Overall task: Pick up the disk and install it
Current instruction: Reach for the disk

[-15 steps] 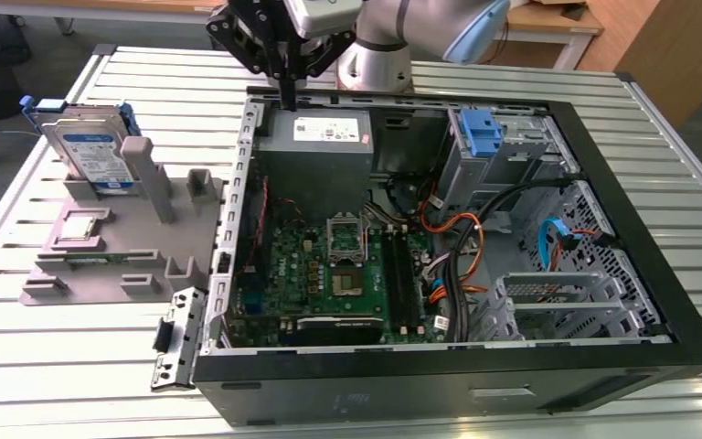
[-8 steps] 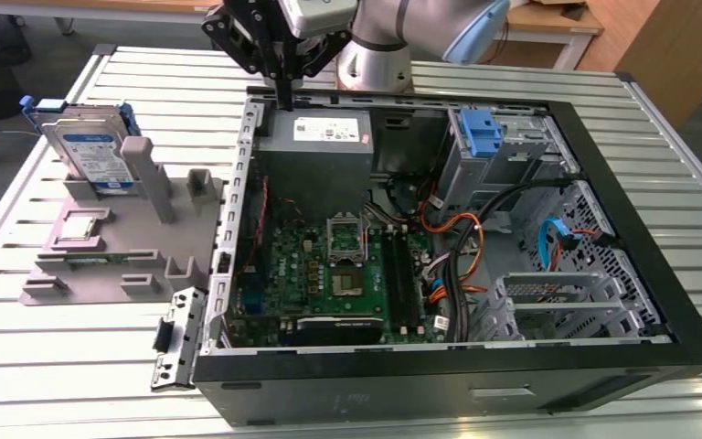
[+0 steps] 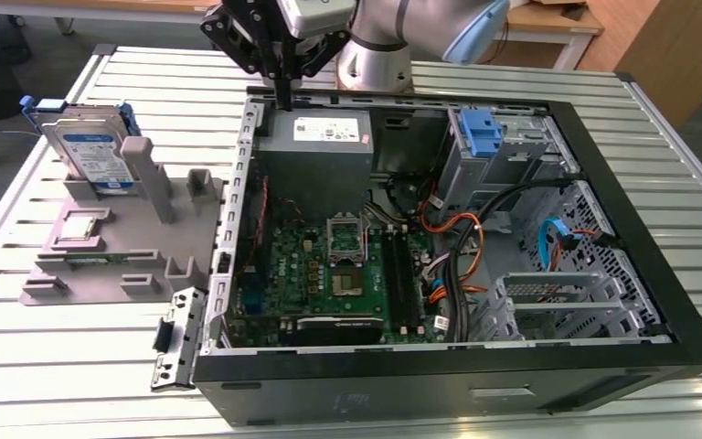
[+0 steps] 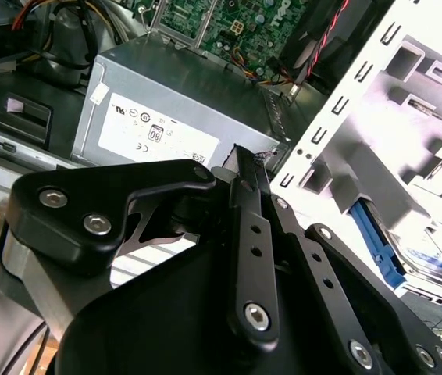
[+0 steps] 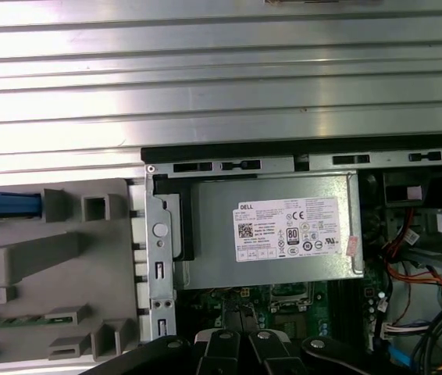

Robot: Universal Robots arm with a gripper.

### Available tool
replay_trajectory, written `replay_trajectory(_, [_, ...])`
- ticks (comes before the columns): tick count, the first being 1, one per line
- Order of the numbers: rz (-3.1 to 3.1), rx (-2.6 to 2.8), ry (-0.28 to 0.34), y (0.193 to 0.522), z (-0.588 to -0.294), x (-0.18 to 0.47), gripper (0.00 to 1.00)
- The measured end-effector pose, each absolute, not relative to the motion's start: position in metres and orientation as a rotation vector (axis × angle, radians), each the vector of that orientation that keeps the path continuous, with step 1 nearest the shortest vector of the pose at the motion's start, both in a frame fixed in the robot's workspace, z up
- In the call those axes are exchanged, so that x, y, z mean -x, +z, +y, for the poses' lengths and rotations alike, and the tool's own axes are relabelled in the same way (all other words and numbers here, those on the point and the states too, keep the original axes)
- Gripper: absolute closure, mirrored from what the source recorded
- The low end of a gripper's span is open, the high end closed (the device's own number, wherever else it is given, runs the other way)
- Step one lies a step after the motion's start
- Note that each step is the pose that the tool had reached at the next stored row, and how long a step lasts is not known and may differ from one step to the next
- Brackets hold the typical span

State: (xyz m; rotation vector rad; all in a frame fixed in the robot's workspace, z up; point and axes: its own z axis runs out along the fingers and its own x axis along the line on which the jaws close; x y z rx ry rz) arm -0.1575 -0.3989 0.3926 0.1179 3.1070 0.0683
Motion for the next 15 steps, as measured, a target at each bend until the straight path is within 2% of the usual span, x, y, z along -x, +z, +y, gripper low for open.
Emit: replay_trajectory(15, [3.107,-0.117,0.068,0.392,-0.399,0.18,0.9])
